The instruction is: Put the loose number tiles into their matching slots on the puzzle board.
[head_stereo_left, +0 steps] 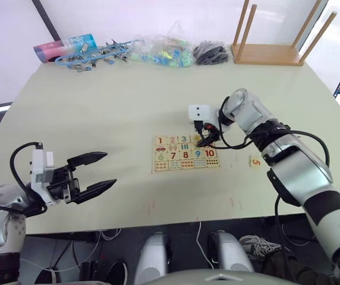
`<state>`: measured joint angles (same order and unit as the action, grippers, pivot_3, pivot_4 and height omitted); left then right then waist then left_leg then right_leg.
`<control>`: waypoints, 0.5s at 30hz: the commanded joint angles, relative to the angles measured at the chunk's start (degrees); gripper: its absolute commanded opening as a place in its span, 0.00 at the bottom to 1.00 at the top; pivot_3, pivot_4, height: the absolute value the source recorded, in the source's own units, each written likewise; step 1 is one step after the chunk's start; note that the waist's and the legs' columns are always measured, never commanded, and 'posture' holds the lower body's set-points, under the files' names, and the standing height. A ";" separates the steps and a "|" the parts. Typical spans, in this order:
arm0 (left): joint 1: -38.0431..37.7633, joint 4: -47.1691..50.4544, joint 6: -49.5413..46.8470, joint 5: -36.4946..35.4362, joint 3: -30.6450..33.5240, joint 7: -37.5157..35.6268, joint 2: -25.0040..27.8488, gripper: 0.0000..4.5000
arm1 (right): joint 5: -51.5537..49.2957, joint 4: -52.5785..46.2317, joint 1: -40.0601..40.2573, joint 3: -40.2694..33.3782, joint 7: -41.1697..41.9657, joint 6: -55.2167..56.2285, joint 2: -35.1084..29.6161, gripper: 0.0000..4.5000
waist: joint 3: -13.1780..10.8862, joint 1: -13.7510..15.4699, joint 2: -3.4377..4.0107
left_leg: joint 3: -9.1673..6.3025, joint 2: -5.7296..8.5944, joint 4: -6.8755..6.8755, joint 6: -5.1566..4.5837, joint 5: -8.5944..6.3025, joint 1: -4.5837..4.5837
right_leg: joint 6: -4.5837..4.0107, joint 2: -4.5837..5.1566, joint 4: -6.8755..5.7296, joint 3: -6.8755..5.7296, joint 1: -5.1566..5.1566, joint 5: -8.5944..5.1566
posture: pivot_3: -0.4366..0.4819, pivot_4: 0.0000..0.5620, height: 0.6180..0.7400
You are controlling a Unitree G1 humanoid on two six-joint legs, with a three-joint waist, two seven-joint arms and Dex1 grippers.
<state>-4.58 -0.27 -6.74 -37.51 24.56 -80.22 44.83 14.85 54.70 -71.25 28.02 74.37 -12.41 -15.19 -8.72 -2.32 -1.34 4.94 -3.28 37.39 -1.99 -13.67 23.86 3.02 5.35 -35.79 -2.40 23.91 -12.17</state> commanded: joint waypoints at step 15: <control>-1.11 1.36 -1.76 -0.04 1.59 8.43 -2.37 1.00 | -18.02 -36.76 20.60 -21.68 -3.30 -10.68 -13.12 0.73 | 0.04 0.21 -0.07 | 0.02 0.02 -0.05 -0.01 -0.01 0.00 | 0.05 0.07 0.05 0.00 -0.02 0.03 | 0.48 0.27 0.98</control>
<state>-5.58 -0.10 -9.18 -37.49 24.53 -72.68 42.44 -0.44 22.71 -50.96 9.52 72.23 -22.24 -27.46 -8.68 -2.11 -1.41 4.95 -3.27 37.34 -2.00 -13.67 23.85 3.08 5.41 -35.74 -2.40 23.89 -12.14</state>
